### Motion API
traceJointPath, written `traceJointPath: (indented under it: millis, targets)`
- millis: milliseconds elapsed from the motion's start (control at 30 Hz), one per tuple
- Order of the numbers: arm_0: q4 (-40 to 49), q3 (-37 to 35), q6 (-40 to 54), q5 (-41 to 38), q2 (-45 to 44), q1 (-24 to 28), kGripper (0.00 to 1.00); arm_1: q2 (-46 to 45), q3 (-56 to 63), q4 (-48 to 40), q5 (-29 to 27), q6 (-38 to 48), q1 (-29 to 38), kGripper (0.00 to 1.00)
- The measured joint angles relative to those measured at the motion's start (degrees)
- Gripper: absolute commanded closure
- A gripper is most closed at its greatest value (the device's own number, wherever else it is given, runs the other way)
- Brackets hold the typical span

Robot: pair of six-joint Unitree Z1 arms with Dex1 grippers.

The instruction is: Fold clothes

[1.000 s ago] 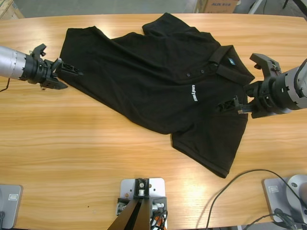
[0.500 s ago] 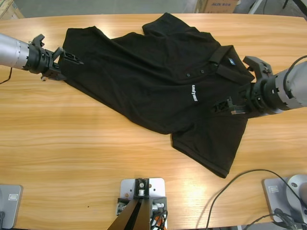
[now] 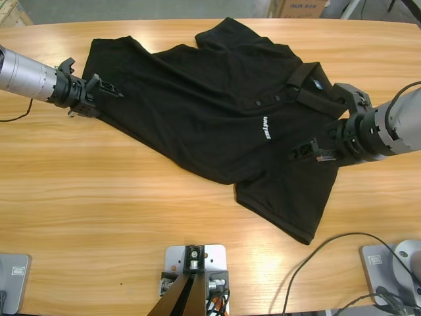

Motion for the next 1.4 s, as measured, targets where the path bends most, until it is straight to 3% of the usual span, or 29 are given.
traceJointPath:
  millis: [267, 367, 467, 633, 1133, 1167, 1200, 1300, 1333, 1400]
  targets:
    - [-1.2, 0.0, -0.4, 0.0, 0.4, -0.2, 0.101, 0.1, 0.0, -0.1, 0.2, 0.0, 0.0, 0.017]
    - [-1.2, 0.0, -0.7, 0.0, 0.8, -0.3, 0.121, 0.1, 0.0, -0.4, 0.2, 0.0, 0.0, 0.1]
    - [-1.2, 0.0, -1.1, 0.0, 1.0, -0.5, 0.357, 0.1, 0.0, -0.6, 0.2, 0.0, 0.0, 0.182]
    - [-1.5, -0.2, -1.2, 0.0, 1.3, -0.8, 0.522, 0.4, 0.2, -1.5, 0.7, -0.1, 0.0, 0.262]
    - [-1.8, -0.2, -1.2, 0.3, 2.1, -1.3, 0.529, 0.5, 0.5, -2.6, 1.0, -0.4, 0.0, 0.266]
    - [-1.8, -0.2, -1.2, 0.6, 2.1, -1.3, 0.601, 0.6, 0.5, -2.7, 1.2, -0.4, 0.0, 0.266]
    - [-1.8, -0.2, -1.2, 0.8, 2.1, -1.3, 0.742, 0.6, 0.6, -2.7, 1.3, -0.4, 0.0, 0.266]
    - [-1.7, -0.2, -1.2, 1.2, 2.1, -1.3, 0.84, 0.7, 0.9, -2.8, 1.6, -0.4, 0.0, 0.266]
    - [-1.7, -0.3, -1.2, 1.3, 2.1, -1.3, 0.959, 0.8, 1.0, -2.8, 1.7, -0.4, 0.0, 0.268]
    - [-1.6, -0.4, -1.2, 1.4, 2.1, -1.3, 1.0, 0.9, 1.3, -2.9, 1.8, -0.4, 0.0, 0.276]
